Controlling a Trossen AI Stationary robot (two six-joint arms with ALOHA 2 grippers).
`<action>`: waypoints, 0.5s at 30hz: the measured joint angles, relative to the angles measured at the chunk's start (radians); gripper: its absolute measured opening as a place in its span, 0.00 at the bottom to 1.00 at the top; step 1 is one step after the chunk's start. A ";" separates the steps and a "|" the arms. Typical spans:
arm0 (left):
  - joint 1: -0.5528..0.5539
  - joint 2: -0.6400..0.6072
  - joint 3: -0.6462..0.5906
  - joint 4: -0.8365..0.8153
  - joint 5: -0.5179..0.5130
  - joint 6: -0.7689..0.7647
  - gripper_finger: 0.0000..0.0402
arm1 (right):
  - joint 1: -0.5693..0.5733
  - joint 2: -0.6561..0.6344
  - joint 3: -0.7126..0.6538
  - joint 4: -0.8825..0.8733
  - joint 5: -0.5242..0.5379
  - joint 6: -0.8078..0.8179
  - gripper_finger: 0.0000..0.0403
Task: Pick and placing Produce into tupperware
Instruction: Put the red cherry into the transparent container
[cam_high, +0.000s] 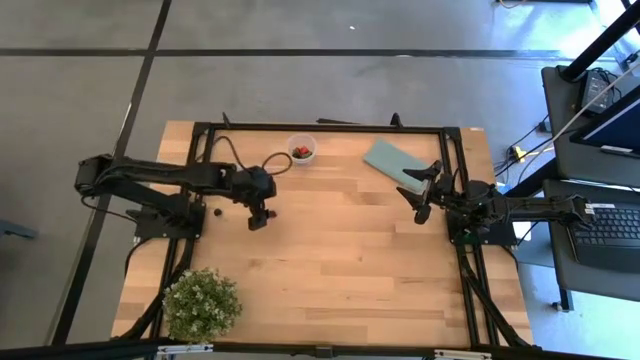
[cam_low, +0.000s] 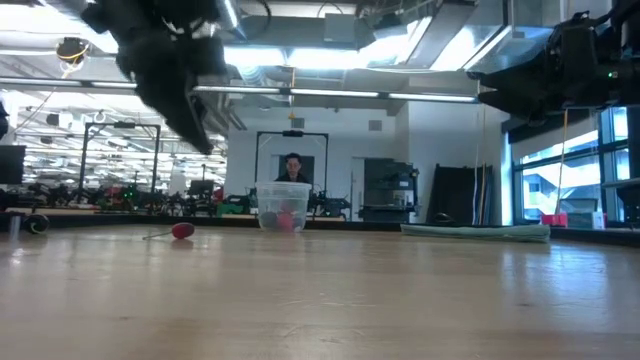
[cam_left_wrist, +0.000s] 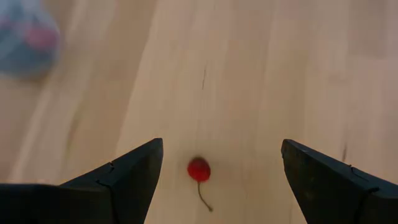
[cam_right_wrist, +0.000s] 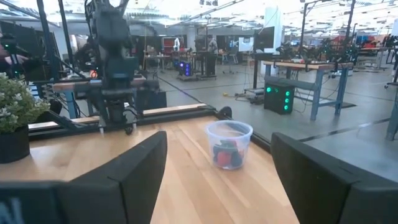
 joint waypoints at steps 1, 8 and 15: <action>0.000 0.019 0.000 -0.008 0.000 -0.010 0.79 | 0.000 0.000 0.000 0.001 0.000 0.000 0.71; 0.000 0.143 0.000 -0.016 -0.006 -0.013 0.79 | 0.000 0.000 0.000 0.000 0.000 -0.001 0.71; 0.000 0.249 0.000 -0.015 -0.033 -0.013 0.79 | 0.000 0.000 0.000 -0.001 0.000 0.001 0.71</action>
